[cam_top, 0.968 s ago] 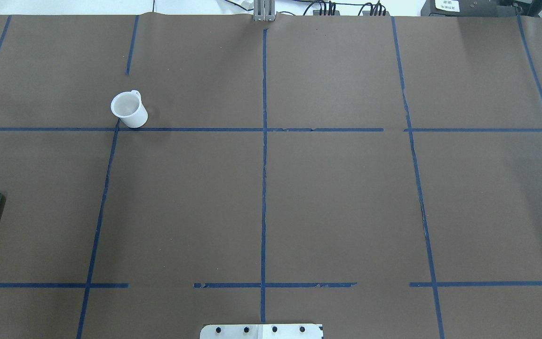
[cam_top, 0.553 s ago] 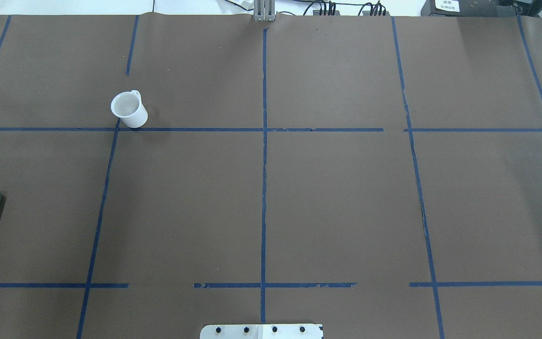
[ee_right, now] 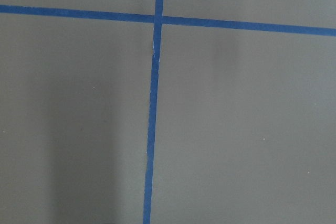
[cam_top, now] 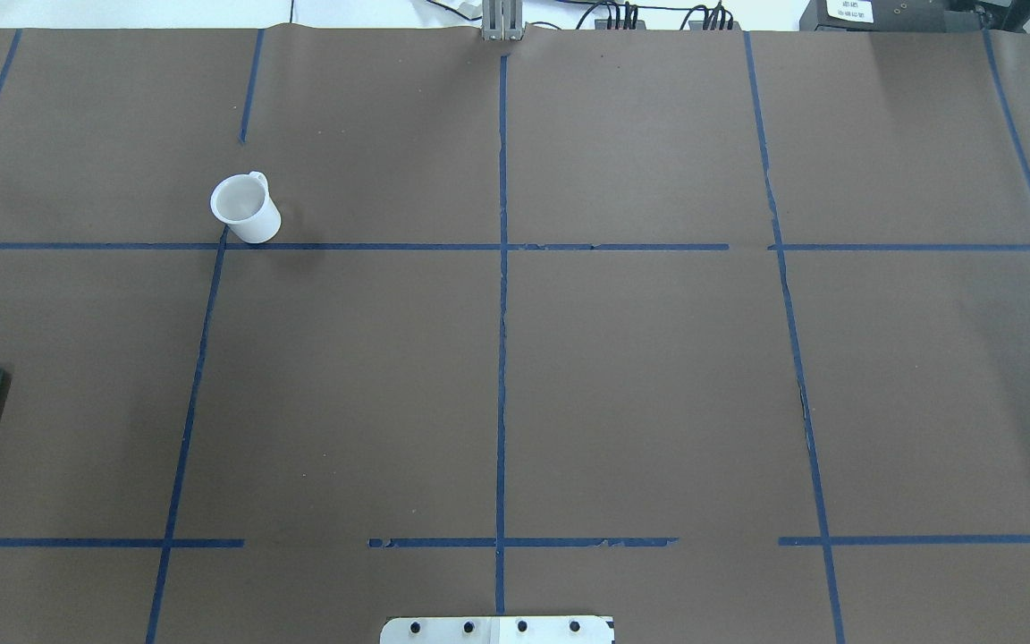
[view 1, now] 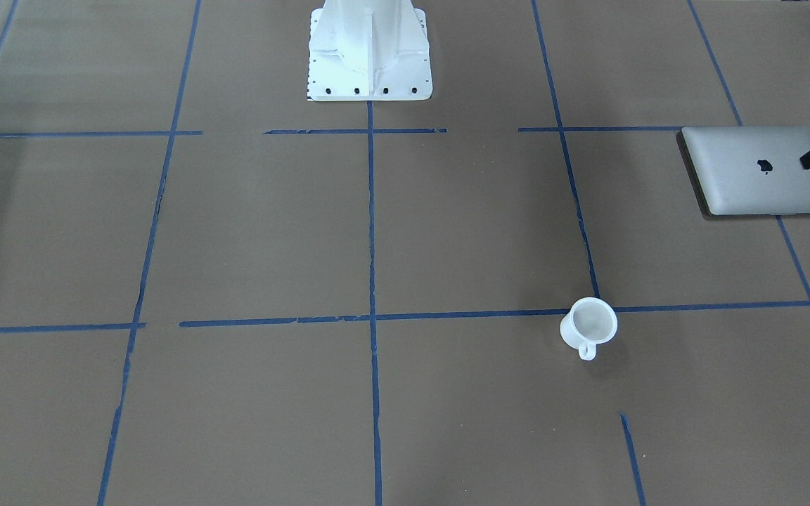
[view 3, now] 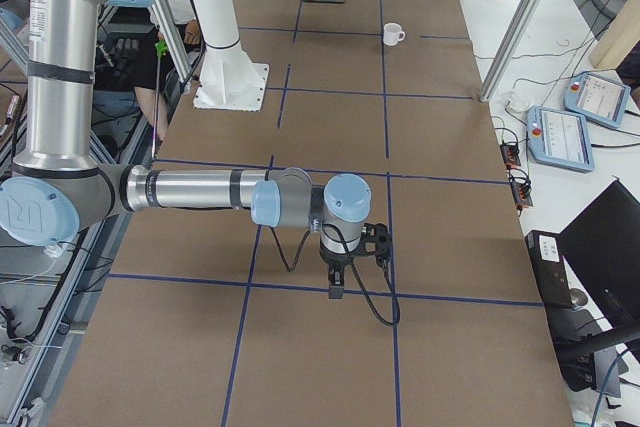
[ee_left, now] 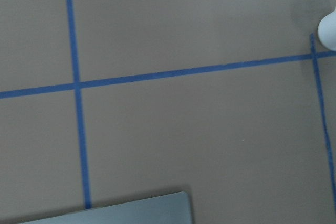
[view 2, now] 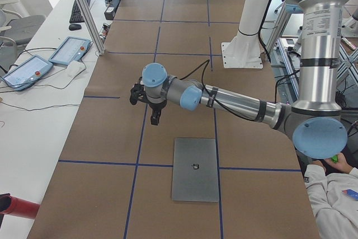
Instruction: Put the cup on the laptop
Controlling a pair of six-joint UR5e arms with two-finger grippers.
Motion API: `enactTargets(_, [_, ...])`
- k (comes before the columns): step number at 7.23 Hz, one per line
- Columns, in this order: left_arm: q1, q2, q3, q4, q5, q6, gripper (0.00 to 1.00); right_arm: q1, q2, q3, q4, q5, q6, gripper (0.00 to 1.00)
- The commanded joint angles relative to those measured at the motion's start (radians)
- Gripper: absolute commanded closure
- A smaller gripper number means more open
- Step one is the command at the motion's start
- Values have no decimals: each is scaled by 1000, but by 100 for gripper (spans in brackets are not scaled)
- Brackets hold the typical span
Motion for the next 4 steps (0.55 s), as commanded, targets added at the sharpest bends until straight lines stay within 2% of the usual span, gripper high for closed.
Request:
enactTargets(1, [151,-222,91,-2,49,-147,0,0,0,0,1,0,0,0])
enactTargets(2, [196,-312,162,-2,107,-197,0,0,0,0,2,0,0,0])
enactTargets(3, [209,-427,284,1,141,-203,0,0,0,0,2,0,0,0])
enactTargets(4, [233,-496,373,-5,196,-202,0,0,0,0,0,0,0,0])
